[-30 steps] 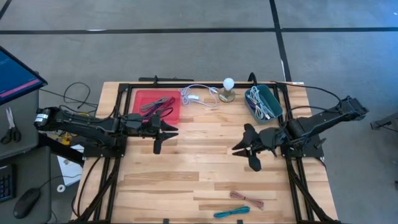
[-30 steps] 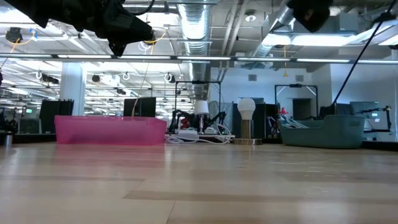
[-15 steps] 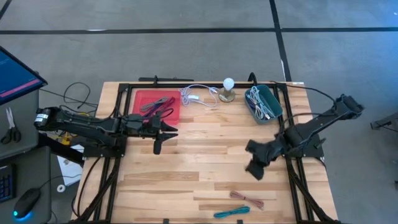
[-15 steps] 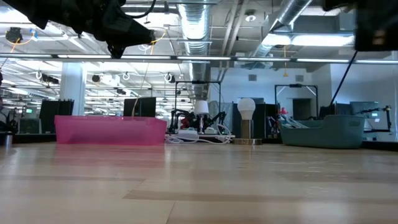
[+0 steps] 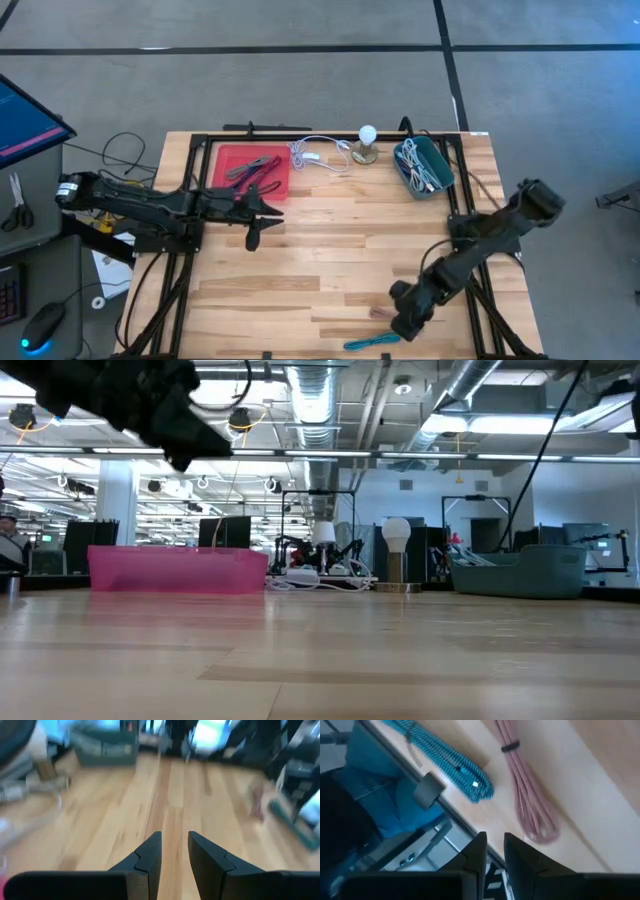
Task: Pick & Place USB Port
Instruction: Put the light pink charger cable into the blue bin
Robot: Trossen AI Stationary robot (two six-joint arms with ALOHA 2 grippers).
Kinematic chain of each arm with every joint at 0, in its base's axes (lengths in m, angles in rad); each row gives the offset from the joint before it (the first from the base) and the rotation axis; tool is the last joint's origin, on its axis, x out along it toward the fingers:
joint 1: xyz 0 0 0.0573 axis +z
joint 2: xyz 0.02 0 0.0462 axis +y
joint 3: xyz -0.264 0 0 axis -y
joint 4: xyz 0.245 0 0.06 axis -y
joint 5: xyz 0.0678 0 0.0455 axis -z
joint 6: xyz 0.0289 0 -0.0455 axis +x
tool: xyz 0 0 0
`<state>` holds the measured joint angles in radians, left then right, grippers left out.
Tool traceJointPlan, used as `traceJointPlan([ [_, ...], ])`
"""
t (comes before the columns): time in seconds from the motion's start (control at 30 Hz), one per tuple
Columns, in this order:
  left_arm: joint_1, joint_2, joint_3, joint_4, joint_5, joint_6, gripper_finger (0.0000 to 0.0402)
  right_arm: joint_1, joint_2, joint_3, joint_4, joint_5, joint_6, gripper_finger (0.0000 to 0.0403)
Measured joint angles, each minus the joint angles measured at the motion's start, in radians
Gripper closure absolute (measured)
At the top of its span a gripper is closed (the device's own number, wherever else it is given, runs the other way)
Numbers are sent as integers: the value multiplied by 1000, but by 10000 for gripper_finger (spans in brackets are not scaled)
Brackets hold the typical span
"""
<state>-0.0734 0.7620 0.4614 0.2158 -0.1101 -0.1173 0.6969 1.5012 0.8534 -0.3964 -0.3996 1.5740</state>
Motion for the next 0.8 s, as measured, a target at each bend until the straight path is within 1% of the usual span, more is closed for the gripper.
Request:
traceJointPlan([
  [0.13,0,0,0,0,0,0,307,22,96,0,81,-35,-4,344],
  [0.47,0,0,0,0,0,0,307,10,204,1,89,-45,-98,344],
  [0.6,0,0,0,0,0,0,307,-11,213,2,91,-97,-115,344],
  [0.8,0,0,0,0,0,0,307,-33,181,1,90,-100,-139,344],
])
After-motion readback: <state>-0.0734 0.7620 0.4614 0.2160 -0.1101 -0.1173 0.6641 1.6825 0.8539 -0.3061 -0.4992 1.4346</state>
